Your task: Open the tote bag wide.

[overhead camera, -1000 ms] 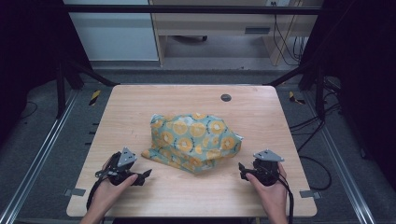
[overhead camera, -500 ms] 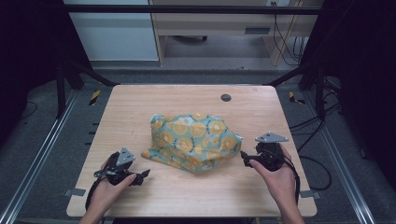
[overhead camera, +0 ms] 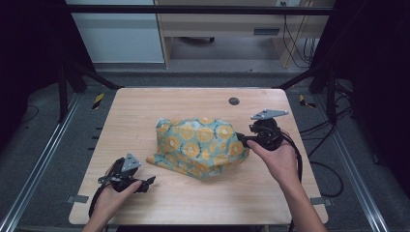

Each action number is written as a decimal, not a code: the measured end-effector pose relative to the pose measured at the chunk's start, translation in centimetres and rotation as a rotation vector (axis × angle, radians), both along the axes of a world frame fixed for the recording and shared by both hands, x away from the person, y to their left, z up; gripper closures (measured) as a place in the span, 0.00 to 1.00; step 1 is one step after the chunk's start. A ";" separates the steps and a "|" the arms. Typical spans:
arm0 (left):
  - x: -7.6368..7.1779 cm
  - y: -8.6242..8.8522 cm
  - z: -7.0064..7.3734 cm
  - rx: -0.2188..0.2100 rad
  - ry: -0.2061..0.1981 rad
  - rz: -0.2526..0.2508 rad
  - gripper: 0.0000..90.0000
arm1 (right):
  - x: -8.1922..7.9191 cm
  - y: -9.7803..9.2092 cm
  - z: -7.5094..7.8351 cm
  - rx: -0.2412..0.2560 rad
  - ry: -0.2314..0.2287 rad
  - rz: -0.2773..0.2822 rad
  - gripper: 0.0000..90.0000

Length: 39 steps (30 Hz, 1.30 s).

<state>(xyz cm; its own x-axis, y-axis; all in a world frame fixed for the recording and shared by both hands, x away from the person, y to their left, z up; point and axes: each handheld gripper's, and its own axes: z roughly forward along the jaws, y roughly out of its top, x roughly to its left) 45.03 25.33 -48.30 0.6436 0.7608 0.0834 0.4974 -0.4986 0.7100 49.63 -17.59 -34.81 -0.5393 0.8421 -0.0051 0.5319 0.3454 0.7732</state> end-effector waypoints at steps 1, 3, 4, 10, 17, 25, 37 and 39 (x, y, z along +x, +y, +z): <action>0.0 0.0 0.0 0.000 -0.001 0.000 0.12 | 0.4 0.4 0.4 0.012 0.002 0.007 0.48; 0.0 0.0 0.0 0.000 0.001 -0.002 0.12 | 1.1 0.9 0.8 0.032 0.002 0.015 0.48; 0.0 0.0 0.0 0.003 0.001 -0.003 0.12 | 1.4 1.1 0.9 0.040 0.005 0.019 0.48; 0.0 -0.1 0.1 0.011 0.000 -0.010 0.12 | 3.3 2.8 0.5 0.080 0.074 0.044 0.43; -0.1 -0.1 0.2 0.008 -0.003 -0.012 0.12 | 3.7 4.2 -1.0 0.031 0.126 0.113 0.67; -0.1 -0.1 0.2 0.002 -0.003 -0.008 0.12 | 1.8 5.3 -0.4 0.015 0.036 0.179 1.00; -0.2 0.1 0.5 -0.002 -0.010 -0.004 0.13 | -4.1 6.8 0.1 0.074 -0.042 0.295 1.00; -0.2 0.1 0.5 -0.003 -0.010 -0.003 0.13 | -5.0 7.1 -0.2 0.069 -0.044 0.314 1.00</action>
